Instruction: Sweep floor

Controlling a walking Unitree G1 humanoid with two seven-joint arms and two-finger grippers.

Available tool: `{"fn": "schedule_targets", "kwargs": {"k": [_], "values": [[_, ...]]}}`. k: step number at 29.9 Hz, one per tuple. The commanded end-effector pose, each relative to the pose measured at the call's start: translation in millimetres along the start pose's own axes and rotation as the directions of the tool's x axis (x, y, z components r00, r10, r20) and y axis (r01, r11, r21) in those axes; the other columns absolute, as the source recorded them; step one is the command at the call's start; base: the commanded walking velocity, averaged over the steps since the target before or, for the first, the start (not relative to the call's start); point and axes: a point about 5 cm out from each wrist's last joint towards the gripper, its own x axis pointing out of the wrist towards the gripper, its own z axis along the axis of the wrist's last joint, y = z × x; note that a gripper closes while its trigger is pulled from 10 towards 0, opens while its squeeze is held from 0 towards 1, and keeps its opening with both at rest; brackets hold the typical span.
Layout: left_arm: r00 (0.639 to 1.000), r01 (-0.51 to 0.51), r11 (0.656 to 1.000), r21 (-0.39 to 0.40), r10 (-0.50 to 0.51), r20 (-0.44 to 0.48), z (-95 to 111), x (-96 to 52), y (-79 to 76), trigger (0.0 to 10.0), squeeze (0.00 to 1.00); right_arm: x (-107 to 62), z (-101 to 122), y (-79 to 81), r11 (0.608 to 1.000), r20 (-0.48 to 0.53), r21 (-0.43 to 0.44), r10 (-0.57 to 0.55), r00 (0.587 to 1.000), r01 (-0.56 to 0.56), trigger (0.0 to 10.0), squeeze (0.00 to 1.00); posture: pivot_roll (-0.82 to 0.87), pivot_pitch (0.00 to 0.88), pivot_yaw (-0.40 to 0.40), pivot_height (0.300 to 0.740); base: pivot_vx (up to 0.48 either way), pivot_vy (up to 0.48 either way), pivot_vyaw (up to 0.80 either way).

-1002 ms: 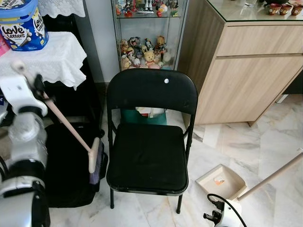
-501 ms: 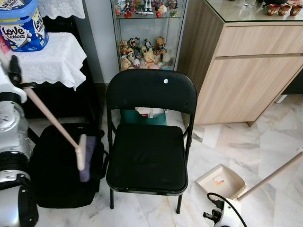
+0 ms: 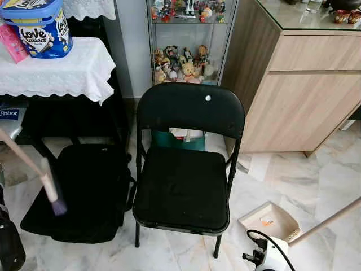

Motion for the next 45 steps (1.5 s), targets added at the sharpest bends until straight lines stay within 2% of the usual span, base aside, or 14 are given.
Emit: {"fn": "schedule_targets", "kwargs": {"k": [1,3,4,8,10,14,15,24,25,26,28,35,38,45], "values": [[0.999,0.038,0.994,0.098,-0.042,0.034,3,-1.4,-2.5,10.0,0.0,-1.3,-6,-1.9,1.0,-0.027,0.01,-0.011,1.0,0.011,10.0,0.0,-0.01,0.098,-0.023,0.74,0.0,0.0,0.0],[0.996,0.086,0.982,0.171,-0.09,0.018,-4,-7.6,-8.8,10.0,0.0,-1.0,-5,-1.6,1.0,-0.026,0.012,-0.012,1.0,0.012,10.0,0.0,0.0,0.104,-0.022,0.74,0.0,0.0,0.0],[0.994,0.108,0.954,0.28,-0.106,-0.021,-15,-14.6,-11.0,10.0,0.0,-1.0,-5,-1.7,1.0,-0.026,0.012,-0.013,1.0,0.014,10.0,0.0,-0.01,0.107,-0.021,0.74,0.0,0.0,0.0],[0.994,0.112,0.919,0.379,-0.103,-0.043,-23,-20.9,-11.3,10.0,0.0,-0.8,-5,-1.5,1.0,-0.026,0.014,-0.015,1.0,0.015,10.0,0.0,-0.01,0.111,-0.019,0.74,0.0,0.0,0.0],[0.987,0.16,0.847,0.507,-0.144,-0.071,-31,-28.4,-17.6,10.0,0.0,-1.0,-5,-1.7,1.0,-0.028,0.015,-0.017,0.999,0.017,10.0,0.0,-0.01,0.112,-0.016,0.74,0.0,0.0,0.0],[0.975,0.221,0.784,0.58,-0.194,-0.109,-40,-36.2,-26.1,10.0,0.0,-1.2,-6,-1.7,1.0,-0.028,0.016,-0.017,0.999,0.018,10.0,0.0,-0.01,0.112,-0.014,0.74,0.0,0.0,0.0],[0.947,0.318,0.716,0.622,-0.275,-0.167,-50,-46.1,-39.3,10.0,0.0,-1.4,-6,-1.4,1.0,-0.03,0.018,-0.018,0.999,0.018,10.0,0.0,-0.01,0.107,-0.013,0.74,0.0,0.0,0.0],[0.819,0.573,0.601,0.557,-0.434,-0.375,-78,-74.5,-65.1,10.0,0.0,-1.6,-7,-0.8,1.0,-0.029,0.018,-0.015,0.999,0.016,10.0,0.0,-0.01,0.089,-0.01,0.74,0.0,0.0,0.0],[0.765,0.644,0.532,0.551,-0.47,-0.441,-88,-85.6,-67.3,10.0,0.0,-1.5,-7,-0.5,1.0,-0.028,0.018,-0.014,1.0,0.014,10.0,0.0,0.0,0.086,-0.008,0.74,0.0,0.0,0.0],[0.765,0.644,0.532,0.551,-0.47,-0.441,-88,-85.6,-67.3,10.0,0.0,-1.5,-7,-0.5,1.0,-0.028,0.018,-0.014,1.0,0.014,10.0,0.0,0.0,0.086,-0.008,0.74,0.0,0.0,0.0],[0.71,0.703,0.475,0.529,-0.497,-0.499,-97,-97.2,-68.9,10.0,0.0,-1.5,-7,0.1,1.0,-0.027,0.019,-0.01,1.0,0.01,10.0,0.0,0.0,0.076,-0.005,0.74,0.0,0.0,0.0],[0.502,0.859,0.241,0.452,-0.568,-0.652,-122,-138.7,-77.7,10.0,0.0,-1.5,-8,2.9,1.0,-0.031,0.02,0.001,1.0,0.0,10.0,0.0,0.0,0.061,0.0,0.74,0.0,0.0,0.0],[0.432,0.898,0.202,0.391,-0.578,-0.693,-129,-152.5,-82.1,10.0,0.0,-1.5,-8,3.5,1.0,-0.034,0.024,0.003,0.999,-0.002,10.0,0.0,0.0,0.071,0.002,0.74,0.0,0.0,0.0],[0.37,0.928,0.199,0.316,-0.61,-0.701,-137,-175.8,-88.6,10.0,0.0,-2.3,-10,0.8,0.999,-0.04,0.031,-0.005,0.999,0.007,10.0,0.0,-0.01,0.089,0.004,0.74,0.0,0.0,0.0]]}}
